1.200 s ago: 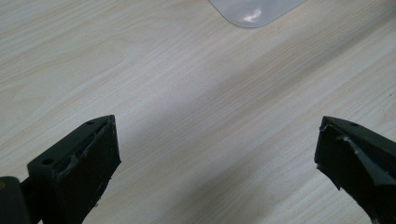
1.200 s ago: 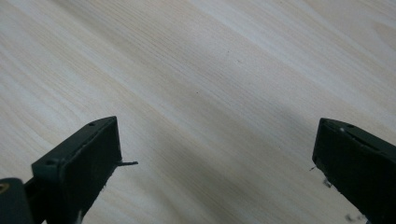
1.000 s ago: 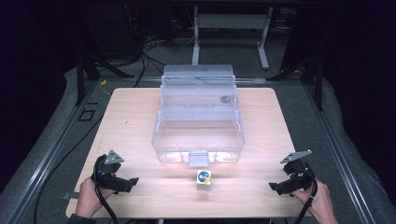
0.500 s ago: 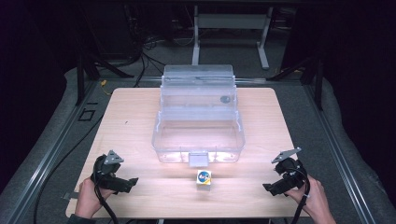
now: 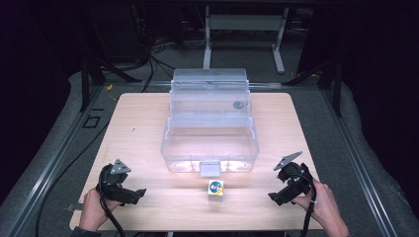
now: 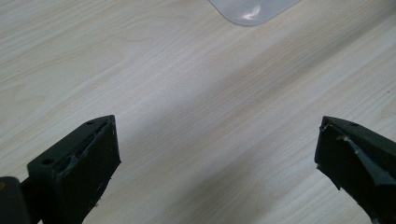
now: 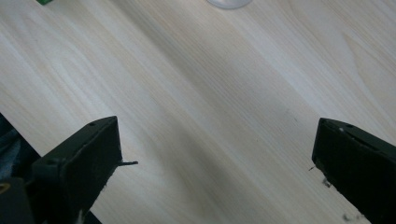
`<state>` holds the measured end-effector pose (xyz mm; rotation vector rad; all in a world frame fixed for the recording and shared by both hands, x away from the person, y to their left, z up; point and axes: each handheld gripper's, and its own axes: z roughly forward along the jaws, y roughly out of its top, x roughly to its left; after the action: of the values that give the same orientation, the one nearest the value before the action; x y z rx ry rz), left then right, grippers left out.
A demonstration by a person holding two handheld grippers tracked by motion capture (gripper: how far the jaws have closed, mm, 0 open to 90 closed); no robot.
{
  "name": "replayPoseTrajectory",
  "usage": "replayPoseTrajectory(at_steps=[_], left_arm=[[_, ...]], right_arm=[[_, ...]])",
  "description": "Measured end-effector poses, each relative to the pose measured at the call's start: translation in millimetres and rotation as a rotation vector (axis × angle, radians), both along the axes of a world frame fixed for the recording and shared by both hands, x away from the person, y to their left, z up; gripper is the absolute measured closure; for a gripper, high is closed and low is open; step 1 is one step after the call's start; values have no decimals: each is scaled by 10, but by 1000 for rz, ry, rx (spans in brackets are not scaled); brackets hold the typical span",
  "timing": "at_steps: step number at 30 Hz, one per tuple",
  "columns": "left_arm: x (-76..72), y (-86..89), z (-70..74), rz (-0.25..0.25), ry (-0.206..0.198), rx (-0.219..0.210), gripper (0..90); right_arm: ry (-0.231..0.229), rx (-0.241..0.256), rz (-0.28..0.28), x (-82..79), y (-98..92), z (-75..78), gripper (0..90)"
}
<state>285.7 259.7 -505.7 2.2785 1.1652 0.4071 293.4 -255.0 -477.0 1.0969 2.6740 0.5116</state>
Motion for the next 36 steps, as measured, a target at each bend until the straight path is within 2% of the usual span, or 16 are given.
replayPoseTrajectory(at_steps=[9,18,25,26,28,36], left_arm=[[-3,-13,1,0,2,-1,1],[1,-4,-8,-6,4,-4,1],[5,-12,-24,-12,12,-5,1],[5,-13,-24,-12,12,-3,1],[6,-14,-26,-14,13,-3,1],[8,-15,-34,-17,16,-5,1]], right_arm=[[15,-28,66,37,220,94,9],[25,-50,147,77,529,174,9],[23,-78,209,99,751,173,9],[38,-72,223,103,793,167,9],[25,-80,241,100,854,167,9],[43,-86,324,99,1134,166,14]])
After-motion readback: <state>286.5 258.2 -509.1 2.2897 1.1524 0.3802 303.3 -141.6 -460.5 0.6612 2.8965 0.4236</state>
